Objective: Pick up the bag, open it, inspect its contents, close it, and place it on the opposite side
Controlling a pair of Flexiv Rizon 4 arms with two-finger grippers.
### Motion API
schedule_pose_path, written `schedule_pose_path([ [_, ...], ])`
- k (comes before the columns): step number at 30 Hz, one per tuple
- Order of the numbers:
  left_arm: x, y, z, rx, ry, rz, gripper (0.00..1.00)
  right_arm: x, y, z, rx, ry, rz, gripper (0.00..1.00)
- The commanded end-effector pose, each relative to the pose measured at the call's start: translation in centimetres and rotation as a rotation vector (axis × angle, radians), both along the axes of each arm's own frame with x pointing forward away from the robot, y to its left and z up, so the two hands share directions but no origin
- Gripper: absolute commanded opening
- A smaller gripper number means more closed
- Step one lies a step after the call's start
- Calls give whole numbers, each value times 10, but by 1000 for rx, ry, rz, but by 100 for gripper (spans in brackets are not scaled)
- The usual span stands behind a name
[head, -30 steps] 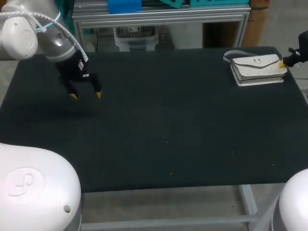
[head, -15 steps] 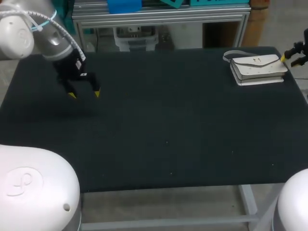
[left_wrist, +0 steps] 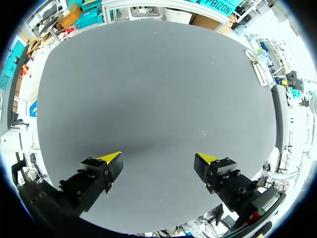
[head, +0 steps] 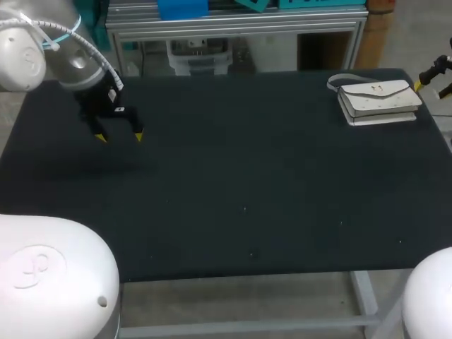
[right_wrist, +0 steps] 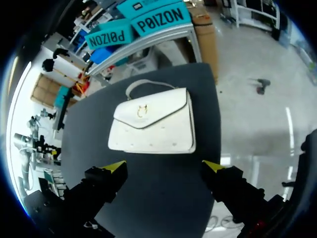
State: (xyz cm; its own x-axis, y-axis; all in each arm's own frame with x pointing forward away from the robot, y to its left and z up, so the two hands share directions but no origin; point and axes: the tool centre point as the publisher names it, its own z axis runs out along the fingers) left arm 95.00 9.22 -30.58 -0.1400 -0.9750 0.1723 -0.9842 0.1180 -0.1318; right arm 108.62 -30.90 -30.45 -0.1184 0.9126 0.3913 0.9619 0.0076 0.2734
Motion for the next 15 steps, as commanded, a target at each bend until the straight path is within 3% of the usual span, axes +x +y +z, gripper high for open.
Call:
schedule_pose_path([
  [1,-4,-3,5,32,-4,26,100,-31,10,13,-119,-32,-44,100],
  [15,13,14,14,69,35,47,100,-72,14,42,-256,46,4,100],
])
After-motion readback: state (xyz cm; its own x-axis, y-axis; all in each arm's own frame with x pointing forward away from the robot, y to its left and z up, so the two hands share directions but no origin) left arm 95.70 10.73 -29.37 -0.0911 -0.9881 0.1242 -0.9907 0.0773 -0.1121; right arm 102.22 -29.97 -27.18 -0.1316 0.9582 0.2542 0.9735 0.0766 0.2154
